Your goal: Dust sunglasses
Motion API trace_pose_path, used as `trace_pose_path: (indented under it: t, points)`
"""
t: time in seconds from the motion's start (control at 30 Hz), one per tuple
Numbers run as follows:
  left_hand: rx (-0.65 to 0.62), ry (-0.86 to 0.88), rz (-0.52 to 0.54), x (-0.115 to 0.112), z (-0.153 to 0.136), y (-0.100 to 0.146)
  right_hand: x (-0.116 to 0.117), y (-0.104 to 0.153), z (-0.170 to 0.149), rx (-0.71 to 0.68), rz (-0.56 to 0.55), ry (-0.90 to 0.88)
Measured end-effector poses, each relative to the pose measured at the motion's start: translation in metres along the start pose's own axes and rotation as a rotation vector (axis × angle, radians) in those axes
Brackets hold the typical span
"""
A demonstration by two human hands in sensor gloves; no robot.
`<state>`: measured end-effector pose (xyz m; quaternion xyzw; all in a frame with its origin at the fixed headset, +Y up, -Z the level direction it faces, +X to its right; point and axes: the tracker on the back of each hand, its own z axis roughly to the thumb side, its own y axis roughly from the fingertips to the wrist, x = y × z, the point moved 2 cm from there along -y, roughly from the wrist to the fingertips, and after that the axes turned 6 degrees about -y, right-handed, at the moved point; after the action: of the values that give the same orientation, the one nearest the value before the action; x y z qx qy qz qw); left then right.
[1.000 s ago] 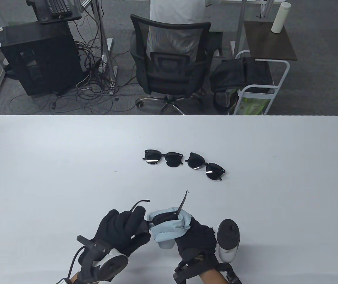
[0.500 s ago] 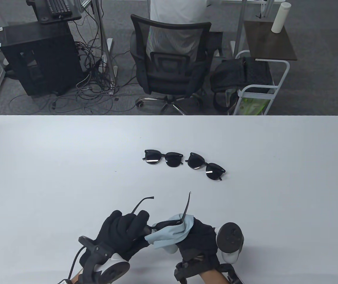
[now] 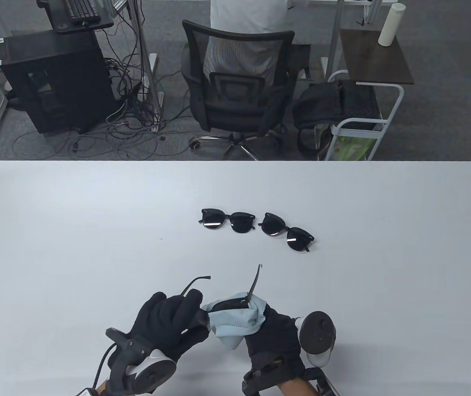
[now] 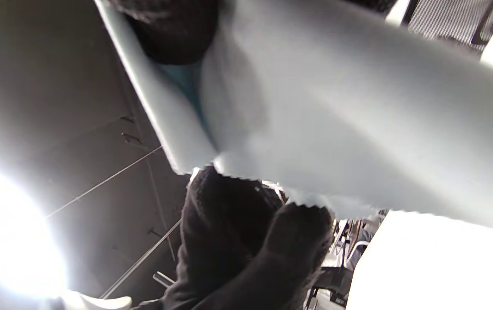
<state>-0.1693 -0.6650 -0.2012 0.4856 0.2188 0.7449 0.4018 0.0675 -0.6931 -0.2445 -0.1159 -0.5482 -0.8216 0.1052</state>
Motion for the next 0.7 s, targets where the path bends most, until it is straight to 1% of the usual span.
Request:
trace_pose_path:
  t: [0.1,0.33,0.47,0.6,0.7]
  points:
    - [0.009,-0.006,-0.003,-0.001,-0.002,0.0,0.001,-0.002,-0.003,0.035,0.018,-0.044]
    - [-0.016,-0.022,0.005,0.0,0.001,0.0,-0.004,-0.003,-0.005,0.039,-0.034,0.048]
    - [-0.038,-0.046,0.033,0.005,0.009,0.001,-0.004,-0.002,0.0,0.009,-0.037,0.103]
    - [-0.033,-0.035,0.025,0.004,0.01,0.001,-0.004,0.0,0.003,-0.016,-0.054,0.153]
    - [-0.038,-0.008,0.015,0.003,0.013,0.001,-0.007,0.0,0.002,-0.011,-0.074,0.127]
